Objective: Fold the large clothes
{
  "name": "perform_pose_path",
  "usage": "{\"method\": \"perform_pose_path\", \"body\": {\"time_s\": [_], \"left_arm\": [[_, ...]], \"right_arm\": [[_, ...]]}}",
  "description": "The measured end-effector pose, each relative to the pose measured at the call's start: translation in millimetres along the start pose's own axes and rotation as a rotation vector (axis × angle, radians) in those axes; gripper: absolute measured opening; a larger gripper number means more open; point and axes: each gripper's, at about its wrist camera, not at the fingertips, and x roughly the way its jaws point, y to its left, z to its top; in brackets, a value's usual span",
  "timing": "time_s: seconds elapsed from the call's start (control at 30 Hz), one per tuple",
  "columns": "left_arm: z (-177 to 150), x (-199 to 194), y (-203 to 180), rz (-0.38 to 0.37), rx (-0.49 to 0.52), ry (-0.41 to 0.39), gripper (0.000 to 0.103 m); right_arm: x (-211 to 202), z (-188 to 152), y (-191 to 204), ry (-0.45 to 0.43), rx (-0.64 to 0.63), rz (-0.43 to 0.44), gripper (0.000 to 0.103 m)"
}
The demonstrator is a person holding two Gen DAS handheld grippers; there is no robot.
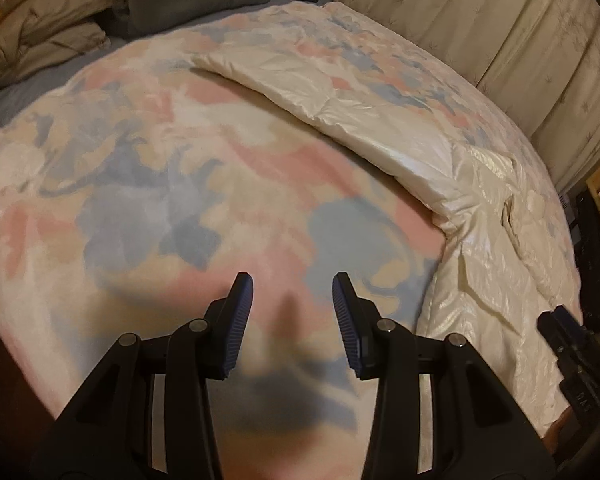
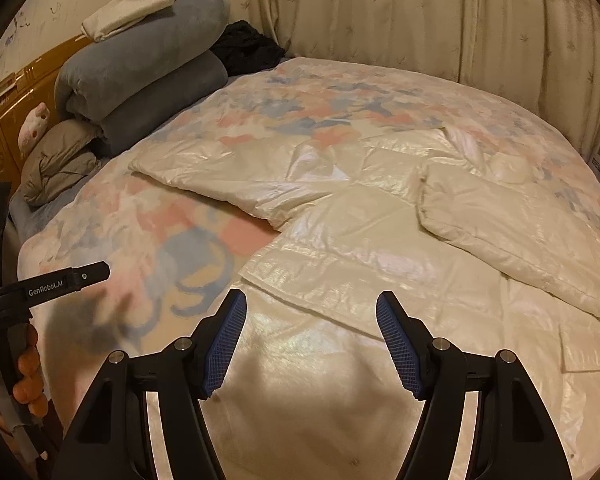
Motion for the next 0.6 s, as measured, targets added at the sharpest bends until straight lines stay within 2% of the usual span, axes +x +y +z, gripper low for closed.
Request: {"method": "perform_pose_path", "body": {"time_s": [0.1,0.17,0.27,0.4,0.6], "left_arm": [[12.9,14.3,8.2,-0.040,-0.022,0.011,0.039],[22.9,23.9,11.4,-0.068,-0.033,0.018,0.043],[41.3,38.9,14.2,-0.122,-0.045,0.031,0.045],[66.5,64.7,15.2,-0.227,-0.061,0.073,0.045],[99.3,98.7,25.8,-0.362,-0.123,0.114,0.046]], "right_arm": [[16.4,5.0,5.9,0.012,-0.011,0.003,0.069],[28.4,10.2,11.7,0.013,-0.026,0.007,0.069],[45.0,19.8,19.1,0.012,-0.050,0.002,0.064],[67.4,38.9,21.6,0.020,-0.054,0.003,0.057],[103.7,82.3,17.0,-0.006,0.000,0.000,0.056]]}}
